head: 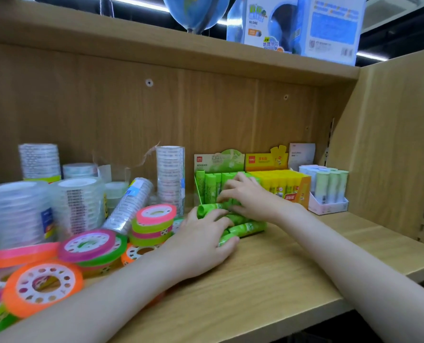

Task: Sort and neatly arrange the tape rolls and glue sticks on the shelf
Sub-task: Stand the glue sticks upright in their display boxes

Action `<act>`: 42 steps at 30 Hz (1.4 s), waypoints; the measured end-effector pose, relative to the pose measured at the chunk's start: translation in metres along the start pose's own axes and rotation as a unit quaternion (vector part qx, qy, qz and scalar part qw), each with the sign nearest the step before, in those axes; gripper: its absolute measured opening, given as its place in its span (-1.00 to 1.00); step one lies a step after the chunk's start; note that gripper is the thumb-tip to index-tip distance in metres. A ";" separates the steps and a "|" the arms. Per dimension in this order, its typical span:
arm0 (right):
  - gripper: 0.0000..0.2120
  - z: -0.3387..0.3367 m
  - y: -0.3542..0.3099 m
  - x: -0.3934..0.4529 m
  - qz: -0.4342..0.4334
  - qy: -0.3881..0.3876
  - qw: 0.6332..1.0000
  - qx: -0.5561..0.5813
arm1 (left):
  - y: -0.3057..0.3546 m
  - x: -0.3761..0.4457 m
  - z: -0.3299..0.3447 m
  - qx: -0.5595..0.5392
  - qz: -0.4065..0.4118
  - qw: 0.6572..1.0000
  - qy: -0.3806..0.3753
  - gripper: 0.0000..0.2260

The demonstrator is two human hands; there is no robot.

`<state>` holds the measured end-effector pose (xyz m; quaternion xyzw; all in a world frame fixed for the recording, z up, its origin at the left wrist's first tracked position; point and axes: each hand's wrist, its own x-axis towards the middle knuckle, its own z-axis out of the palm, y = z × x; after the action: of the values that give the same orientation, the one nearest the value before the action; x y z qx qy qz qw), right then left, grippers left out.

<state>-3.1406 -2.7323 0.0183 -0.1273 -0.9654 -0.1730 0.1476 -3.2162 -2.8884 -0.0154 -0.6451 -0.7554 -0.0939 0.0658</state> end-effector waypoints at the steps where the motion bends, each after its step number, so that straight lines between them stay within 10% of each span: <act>1: -0.70 0.000 0.001 -0.001 0.001 0.016 1.000 0.011 | 0.000 0.000 0.000 0.001 0.000 1.000 0.000 -0.55; 11: -0.85 -0.017 0.021 -0.024 0.140 0.286 0.873 0.369 | -0.001 0.001 0.001 -0.008 0.008 1.000 0.007 -0.56; 25: -0.74 -0.007 0.015 -0.015 0.142 0.186 0.971 0.043 | 0.001 -0.002 -0.001 -0.017 0.005 1.000 0.006 -0.56; 36: -0.61 -0.001 0.017 -0.013 0.202 0.123 0.964 0.120 | 0.002 -0.002 -0.001 -0.020 0.002 1.000 0.004 -0.56; 40: -0.65 -0.003 0.023 -0.041 0.154 0.282 0.931 0.172 | 0.002 -0.002 -0.002 -0.019 0.003 1.000 -0.001 -0.57; 42: -0.76 -0.003 0.023 -0.059 0.115 0.229 0.941 0.219 | 0.002 -0.002 -0.002 -0.016 0.003 1.000 -0.002 -0.56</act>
<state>-3.0791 -2.7241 0.0080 -0.1594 -0.8982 0.0367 0.4081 -3.2140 -2.8906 -0.0140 -0.6488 -0.7517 -0.1046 0.0543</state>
